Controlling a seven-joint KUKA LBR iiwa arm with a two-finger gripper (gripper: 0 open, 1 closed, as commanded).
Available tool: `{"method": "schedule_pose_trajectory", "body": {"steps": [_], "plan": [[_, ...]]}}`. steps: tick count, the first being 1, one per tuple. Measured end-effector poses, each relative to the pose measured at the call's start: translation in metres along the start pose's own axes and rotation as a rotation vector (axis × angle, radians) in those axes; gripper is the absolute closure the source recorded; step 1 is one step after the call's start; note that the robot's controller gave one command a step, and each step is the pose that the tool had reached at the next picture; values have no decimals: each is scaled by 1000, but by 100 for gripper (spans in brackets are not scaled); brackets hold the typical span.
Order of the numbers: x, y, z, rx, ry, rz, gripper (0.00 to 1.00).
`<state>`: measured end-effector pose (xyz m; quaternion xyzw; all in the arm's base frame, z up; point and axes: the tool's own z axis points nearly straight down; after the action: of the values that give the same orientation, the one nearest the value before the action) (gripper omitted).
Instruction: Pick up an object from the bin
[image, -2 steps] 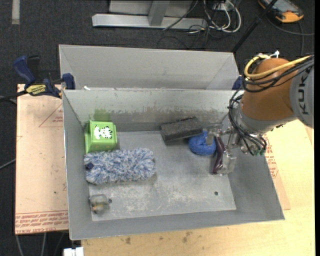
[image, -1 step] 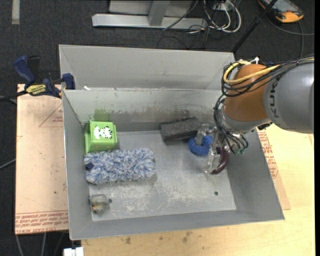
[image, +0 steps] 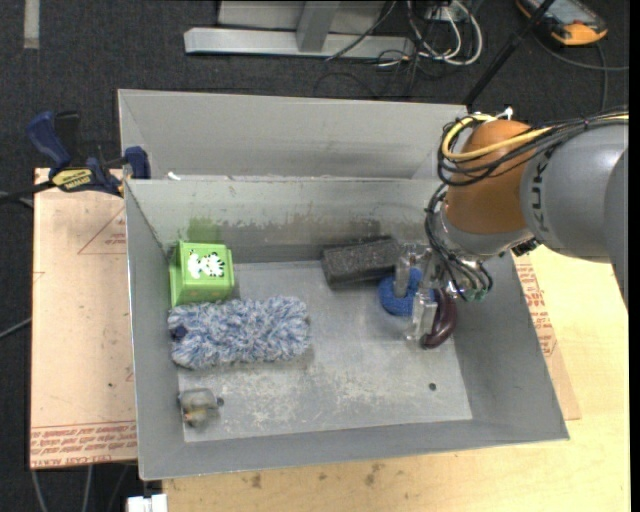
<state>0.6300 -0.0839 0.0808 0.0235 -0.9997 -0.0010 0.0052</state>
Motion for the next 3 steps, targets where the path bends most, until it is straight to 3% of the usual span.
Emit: {"method": "schedule_pose_trajectory", "body": {"steps": [1,2,3], "plan": [[-8,68,4,7,-10,70,0],[6,8,7,2,-20,187,100],[6,9,7,3,-20,185,100]]}}
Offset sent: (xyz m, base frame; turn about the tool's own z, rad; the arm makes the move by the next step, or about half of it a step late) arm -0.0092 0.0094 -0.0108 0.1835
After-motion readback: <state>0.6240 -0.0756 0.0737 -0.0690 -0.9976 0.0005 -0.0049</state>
